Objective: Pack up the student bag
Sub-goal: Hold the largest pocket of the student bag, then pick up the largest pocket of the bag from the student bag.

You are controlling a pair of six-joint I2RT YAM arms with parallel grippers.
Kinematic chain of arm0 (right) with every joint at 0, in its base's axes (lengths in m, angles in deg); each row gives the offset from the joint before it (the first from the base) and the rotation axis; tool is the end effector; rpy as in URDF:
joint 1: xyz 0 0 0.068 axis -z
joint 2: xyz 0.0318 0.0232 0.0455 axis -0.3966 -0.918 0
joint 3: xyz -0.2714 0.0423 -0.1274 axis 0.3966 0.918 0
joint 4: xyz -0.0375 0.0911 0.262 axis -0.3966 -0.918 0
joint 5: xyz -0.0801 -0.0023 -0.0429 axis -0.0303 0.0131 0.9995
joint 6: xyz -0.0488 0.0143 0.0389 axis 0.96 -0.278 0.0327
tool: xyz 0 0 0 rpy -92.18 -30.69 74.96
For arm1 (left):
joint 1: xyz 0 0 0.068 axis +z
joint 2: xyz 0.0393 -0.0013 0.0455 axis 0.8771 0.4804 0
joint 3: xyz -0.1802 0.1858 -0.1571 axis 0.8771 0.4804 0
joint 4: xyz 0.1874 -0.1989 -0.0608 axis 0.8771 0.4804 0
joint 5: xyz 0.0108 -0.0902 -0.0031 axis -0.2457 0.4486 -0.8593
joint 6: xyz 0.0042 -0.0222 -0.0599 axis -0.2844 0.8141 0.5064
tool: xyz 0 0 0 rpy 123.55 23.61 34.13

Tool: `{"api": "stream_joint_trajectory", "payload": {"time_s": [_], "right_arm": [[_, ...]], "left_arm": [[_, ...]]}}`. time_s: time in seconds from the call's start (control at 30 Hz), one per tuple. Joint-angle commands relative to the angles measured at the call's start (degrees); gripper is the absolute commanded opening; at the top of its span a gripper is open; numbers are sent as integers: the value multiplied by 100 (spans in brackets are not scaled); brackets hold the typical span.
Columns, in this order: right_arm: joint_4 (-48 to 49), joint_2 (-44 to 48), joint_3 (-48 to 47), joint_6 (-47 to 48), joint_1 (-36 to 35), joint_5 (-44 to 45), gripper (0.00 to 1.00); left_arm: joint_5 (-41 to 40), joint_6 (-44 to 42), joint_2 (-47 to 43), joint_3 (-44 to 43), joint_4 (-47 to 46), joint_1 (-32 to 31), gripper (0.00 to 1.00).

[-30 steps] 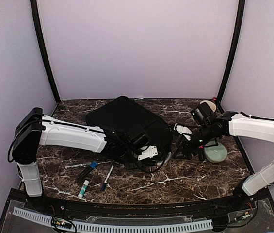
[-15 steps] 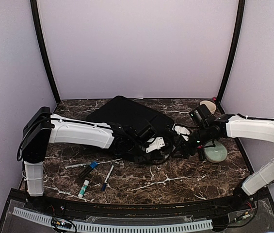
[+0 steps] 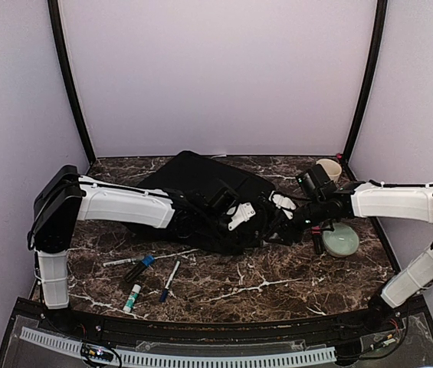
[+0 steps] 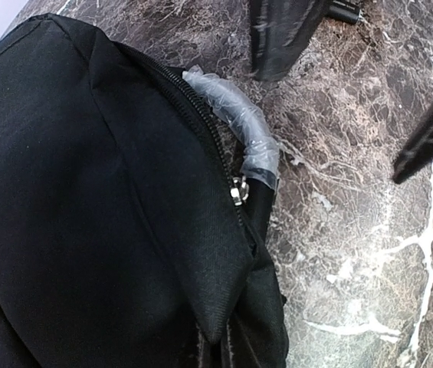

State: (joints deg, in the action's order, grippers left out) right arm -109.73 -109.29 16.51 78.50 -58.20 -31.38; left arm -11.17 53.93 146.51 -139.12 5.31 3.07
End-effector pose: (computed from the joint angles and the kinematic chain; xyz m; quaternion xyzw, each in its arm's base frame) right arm 0.2445 0.1948 0.2145 -0.4819 0.7969 0.2380 0.2757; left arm 0.2580 -0.4113 0.2029 0.5276 0.7517 -0.1287 0.3741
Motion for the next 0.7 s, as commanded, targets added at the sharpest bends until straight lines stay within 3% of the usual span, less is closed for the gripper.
{"api": "stream_joint_trajectory", "payload": {"time_s": [0.0,0.2,0.67], "right_arm": [[637,-305,58,-274,11,177,55],[1047,-705,-75,-511,7,341,58],[1554,-1096,-34,-839,-3,-31,51]], "left_arm": [[222,207,-463,-15,-488,209,0],[251,160,-472,4,-471,223,0],[390,214,-507,-25,-465,263,0]]}}
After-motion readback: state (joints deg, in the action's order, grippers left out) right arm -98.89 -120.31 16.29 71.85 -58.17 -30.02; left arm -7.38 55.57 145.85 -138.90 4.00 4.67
